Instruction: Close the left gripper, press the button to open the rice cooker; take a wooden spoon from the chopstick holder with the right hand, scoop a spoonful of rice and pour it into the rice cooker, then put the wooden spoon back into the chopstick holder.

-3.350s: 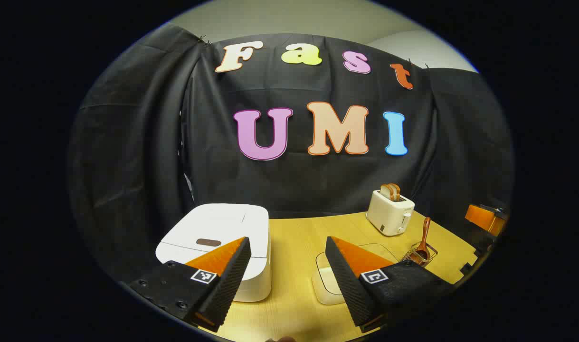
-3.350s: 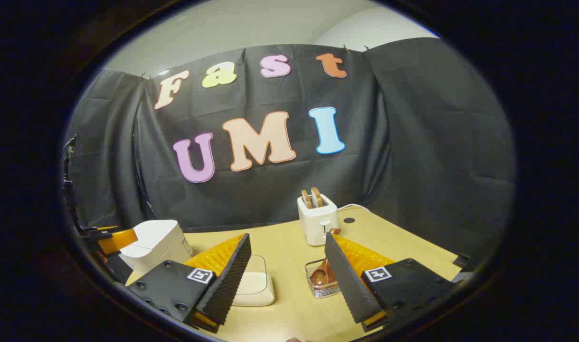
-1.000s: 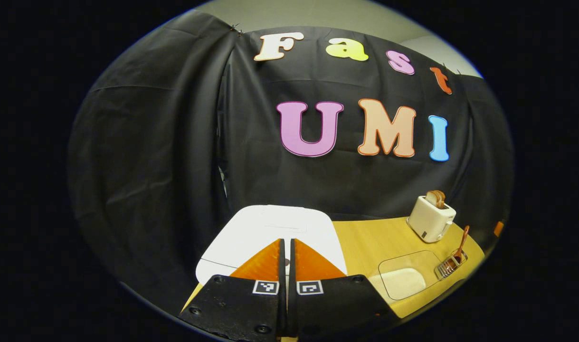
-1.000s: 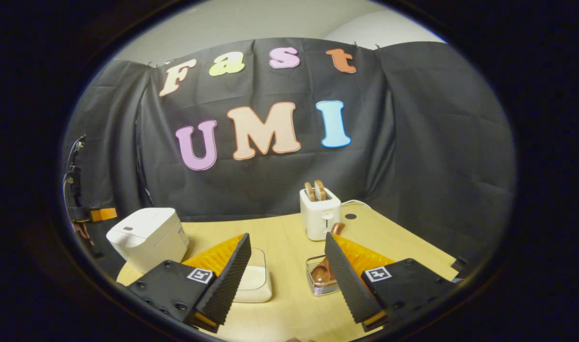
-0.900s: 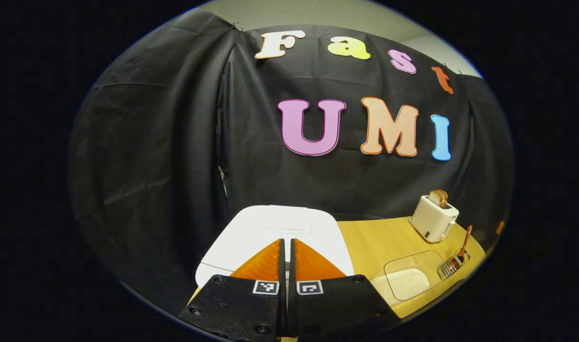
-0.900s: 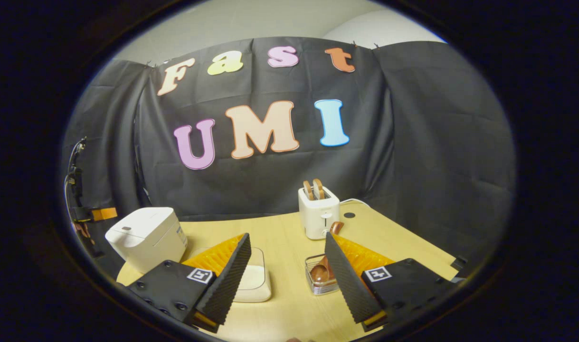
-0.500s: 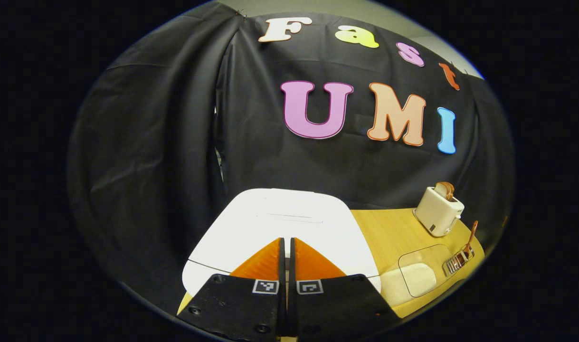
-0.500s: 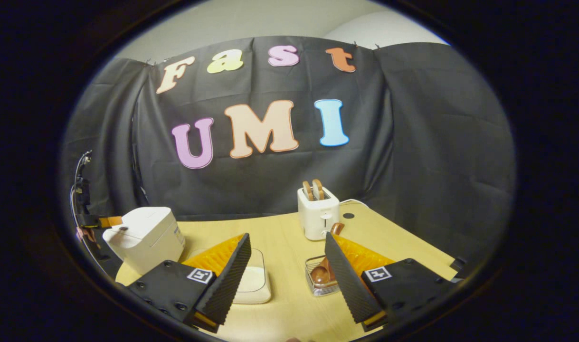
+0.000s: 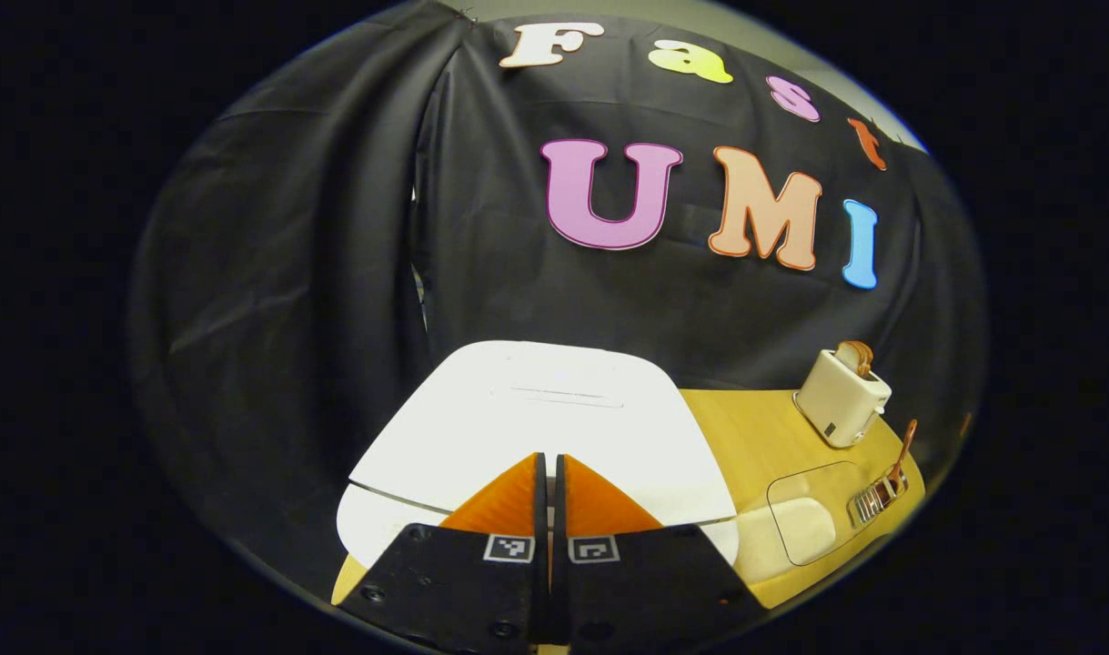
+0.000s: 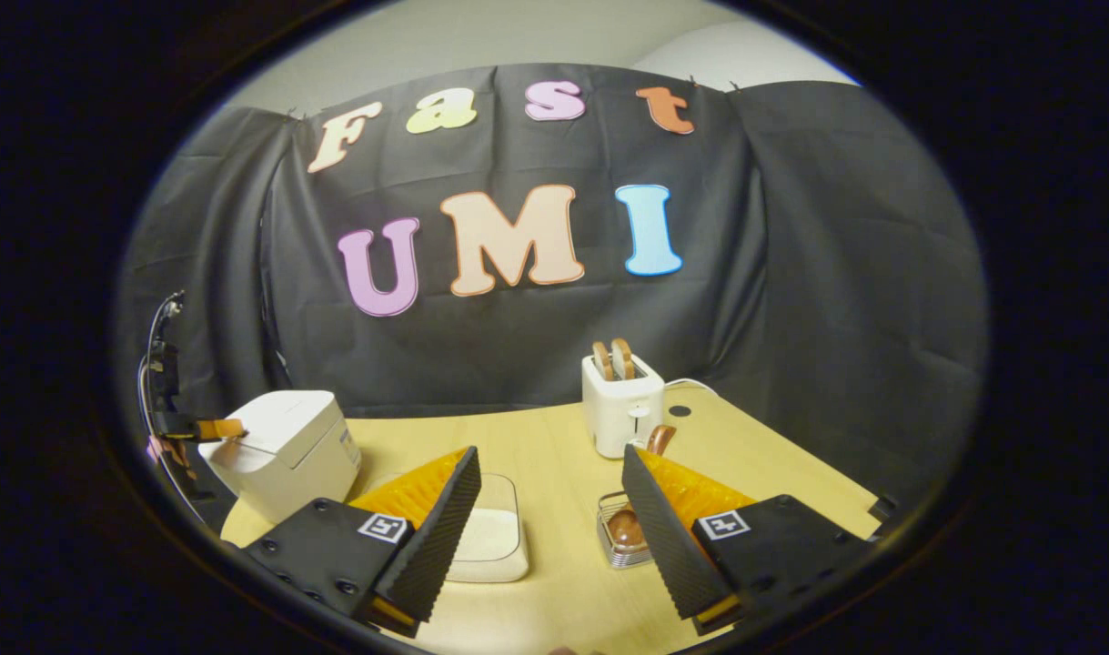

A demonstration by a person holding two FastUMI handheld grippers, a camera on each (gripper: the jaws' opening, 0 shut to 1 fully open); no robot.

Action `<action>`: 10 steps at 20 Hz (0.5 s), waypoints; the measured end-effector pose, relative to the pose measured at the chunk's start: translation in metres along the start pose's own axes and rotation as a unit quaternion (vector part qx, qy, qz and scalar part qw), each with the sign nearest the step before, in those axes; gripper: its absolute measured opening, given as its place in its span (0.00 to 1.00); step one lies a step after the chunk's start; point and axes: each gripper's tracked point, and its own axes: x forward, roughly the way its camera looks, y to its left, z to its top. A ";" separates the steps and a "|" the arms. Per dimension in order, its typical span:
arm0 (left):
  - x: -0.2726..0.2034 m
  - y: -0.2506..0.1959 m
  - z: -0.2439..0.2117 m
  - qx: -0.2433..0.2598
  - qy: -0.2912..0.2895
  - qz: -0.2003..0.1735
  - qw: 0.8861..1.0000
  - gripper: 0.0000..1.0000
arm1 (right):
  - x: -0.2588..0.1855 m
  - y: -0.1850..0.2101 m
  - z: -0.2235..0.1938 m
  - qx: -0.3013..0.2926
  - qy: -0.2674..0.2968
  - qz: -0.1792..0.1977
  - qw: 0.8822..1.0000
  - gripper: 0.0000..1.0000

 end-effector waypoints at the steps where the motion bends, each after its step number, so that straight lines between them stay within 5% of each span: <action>1: 0.002 0.001 0.004 0.004 -0.007 0.002 1.000 0.00 | 0.000 0.000 0.000 0.000 0.000 0.000 1.000 0.99; 10: 0.016 0.004 0.029 0.014 -0.067 0.004 0.998 0.00 | -0.002 -0.005 -0.003 0.011 0.004 -0.016 1.000 0.99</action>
